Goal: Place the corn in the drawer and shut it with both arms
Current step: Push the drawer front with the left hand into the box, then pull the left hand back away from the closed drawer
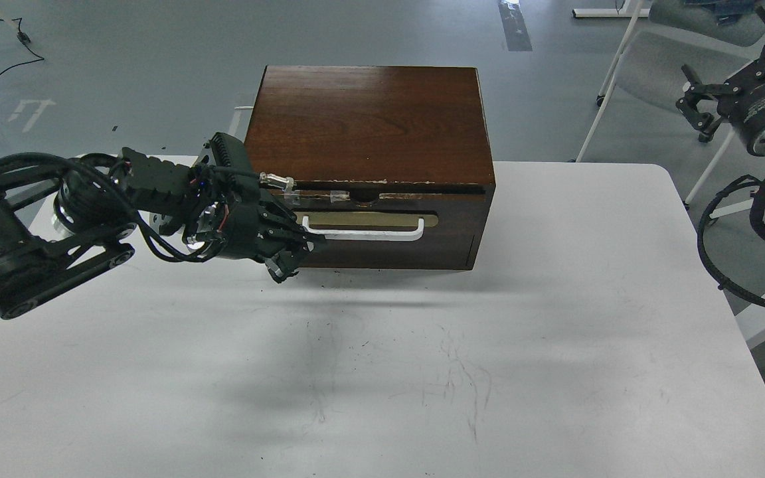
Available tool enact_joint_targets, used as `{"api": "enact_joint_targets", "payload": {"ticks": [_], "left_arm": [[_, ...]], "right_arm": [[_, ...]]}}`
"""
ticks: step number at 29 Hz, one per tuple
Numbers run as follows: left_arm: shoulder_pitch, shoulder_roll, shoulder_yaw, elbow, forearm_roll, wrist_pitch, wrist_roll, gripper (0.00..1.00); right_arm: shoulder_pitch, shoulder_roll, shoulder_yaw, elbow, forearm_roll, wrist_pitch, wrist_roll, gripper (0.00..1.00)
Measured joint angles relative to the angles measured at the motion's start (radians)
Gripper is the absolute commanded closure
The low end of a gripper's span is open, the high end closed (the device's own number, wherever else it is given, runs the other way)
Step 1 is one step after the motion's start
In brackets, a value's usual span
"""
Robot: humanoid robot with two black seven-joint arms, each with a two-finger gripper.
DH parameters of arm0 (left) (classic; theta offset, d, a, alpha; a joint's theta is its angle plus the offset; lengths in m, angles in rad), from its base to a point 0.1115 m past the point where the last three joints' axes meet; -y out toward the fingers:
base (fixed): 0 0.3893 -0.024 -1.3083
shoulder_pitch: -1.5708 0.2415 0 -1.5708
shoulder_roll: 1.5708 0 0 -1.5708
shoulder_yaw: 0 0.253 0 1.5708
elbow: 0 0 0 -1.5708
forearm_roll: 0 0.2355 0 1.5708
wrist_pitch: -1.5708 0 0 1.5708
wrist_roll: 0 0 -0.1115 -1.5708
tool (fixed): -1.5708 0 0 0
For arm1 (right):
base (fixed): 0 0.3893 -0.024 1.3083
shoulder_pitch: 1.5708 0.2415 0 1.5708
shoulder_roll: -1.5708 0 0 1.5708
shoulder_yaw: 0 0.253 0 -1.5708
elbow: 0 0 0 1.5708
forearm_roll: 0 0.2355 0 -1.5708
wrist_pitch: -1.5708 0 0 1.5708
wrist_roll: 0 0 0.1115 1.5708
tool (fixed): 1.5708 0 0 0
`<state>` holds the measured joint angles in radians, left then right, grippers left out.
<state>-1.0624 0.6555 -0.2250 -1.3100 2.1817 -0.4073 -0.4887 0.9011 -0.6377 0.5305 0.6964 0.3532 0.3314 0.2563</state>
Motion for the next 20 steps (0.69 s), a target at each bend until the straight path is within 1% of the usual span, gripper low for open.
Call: {"api": "enact_joint_targets", "payload": {"ticks": [5,11,15,20], "left_arm": [[-0.005,-0.009,0.000,0.019,0.000,0.003,0.000,1.00],[-0.006,-0.008,0.000,0.010,0.000,0.003,0.000,1.00],[-0.006,0.004,-0.001,-0.025,0.000,0.004,0.000,1.00],[-0.005,0.043,0.005,-0.107,0.000,0.004,0.000,1.00]], "right_arm": [[0.000,0.000,0.000,0.000,0.000,0.000,0.000,0.01],[-0.001,0.000,0.000,0.000,-0.001,0.000,0.000,0.00],[-0.002,0.000,0.000,0.000,-0.001,0.000,0.000,0.00],[-0.002,0.000,0.000,0.000,-0.001,0.000,0.000,0.00]]}}
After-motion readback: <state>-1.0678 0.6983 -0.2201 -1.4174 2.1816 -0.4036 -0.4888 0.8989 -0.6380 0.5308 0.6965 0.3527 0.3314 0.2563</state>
